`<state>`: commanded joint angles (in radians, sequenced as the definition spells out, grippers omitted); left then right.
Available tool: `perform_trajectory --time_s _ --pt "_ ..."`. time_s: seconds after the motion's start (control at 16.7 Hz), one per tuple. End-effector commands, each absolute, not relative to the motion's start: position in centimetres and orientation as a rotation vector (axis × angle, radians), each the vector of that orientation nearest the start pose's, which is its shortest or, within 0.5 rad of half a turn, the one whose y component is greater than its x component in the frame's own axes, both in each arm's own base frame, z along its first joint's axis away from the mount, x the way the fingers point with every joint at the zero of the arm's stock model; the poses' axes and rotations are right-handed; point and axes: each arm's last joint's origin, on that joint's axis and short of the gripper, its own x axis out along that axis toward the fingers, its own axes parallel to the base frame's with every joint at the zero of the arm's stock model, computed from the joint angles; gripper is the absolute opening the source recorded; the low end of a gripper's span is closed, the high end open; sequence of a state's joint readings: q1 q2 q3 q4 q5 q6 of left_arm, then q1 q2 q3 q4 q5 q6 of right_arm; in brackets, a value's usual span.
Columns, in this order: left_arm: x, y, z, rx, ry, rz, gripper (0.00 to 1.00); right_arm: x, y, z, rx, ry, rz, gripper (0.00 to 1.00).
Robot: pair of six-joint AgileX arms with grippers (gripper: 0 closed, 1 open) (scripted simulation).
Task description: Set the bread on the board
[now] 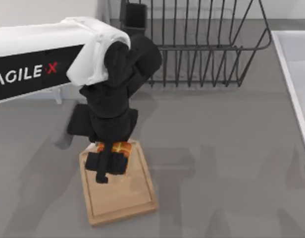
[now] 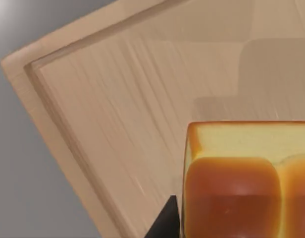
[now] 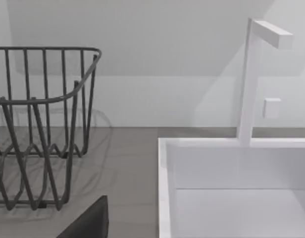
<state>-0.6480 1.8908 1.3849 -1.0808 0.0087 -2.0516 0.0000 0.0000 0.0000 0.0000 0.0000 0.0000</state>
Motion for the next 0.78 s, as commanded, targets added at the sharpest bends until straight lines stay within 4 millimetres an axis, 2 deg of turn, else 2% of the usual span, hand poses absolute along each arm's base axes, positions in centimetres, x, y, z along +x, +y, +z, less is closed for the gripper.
perform_trajectory --time_s 0.24,0.6,0.78 --pt "29.37 -20.22 18.42 -1.205 1.225 1.193 0.0 10.57 -0.12 16.0 0.0 0.0 0.0 1.0" --pt "29.2 -20.28 18.44 -1.199 1.228 1.188 0.0 10.57 -0.12 16.0 0.0 0.0 0.0 1.0" --pt "29.26 -20.28 17.7 -1.201 1.228 1.187 0.0 10.57 -0.12 16.0 0.0 0.0 0.0 1.0"
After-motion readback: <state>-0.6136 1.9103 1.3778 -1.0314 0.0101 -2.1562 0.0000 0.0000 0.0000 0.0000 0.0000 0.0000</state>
